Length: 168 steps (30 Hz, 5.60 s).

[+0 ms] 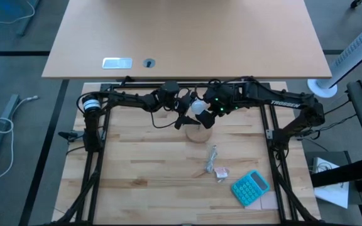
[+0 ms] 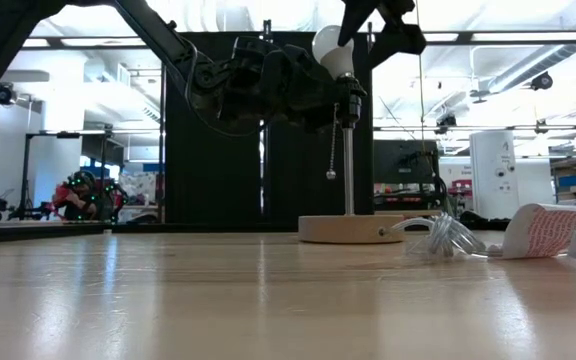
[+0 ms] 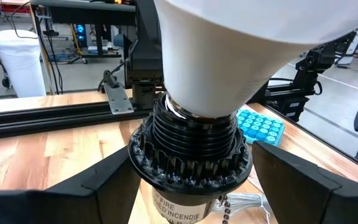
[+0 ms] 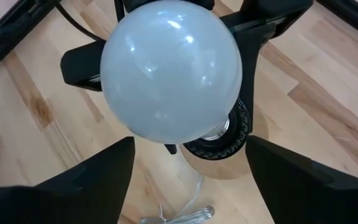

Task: Screw lightbulb
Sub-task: Insert the lightbulb into the lamp

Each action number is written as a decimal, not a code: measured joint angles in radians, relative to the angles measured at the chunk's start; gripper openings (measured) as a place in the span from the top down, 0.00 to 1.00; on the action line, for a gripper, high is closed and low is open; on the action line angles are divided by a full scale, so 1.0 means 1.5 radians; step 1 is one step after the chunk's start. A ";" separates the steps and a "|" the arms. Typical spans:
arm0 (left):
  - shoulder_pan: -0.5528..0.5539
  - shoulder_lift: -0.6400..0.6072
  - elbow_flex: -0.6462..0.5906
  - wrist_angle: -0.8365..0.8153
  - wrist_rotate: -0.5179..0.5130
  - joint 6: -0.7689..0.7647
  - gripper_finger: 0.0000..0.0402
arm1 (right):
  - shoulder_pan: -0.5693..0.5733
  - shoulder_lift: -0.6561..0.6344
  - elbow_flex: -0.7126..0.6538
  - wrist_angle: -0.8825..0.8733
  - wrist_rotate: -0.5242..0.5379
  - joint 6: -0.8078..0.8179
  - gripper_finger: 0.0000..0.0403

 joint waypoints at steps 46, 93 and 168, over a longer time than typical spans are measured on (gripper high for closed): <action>0.000 -0.001 -0.001 -0.001 -0.019 -0.009 0.28 | -0.003 -0.104 -0.149 0.394 0.034 -0.353 0.15; 0.000 -0.001 -0.001 0.008 -0.019 -0.010 0.28 | -0.010 -0.130 -0.302 0.494 0.041 -0.299 0.15; -0.010 -0.021 -0.003 -0.001 -0.035 -0.010 0.28 | -0.001 -0.250 -0.544 0.842 0.054 -0.304 0.35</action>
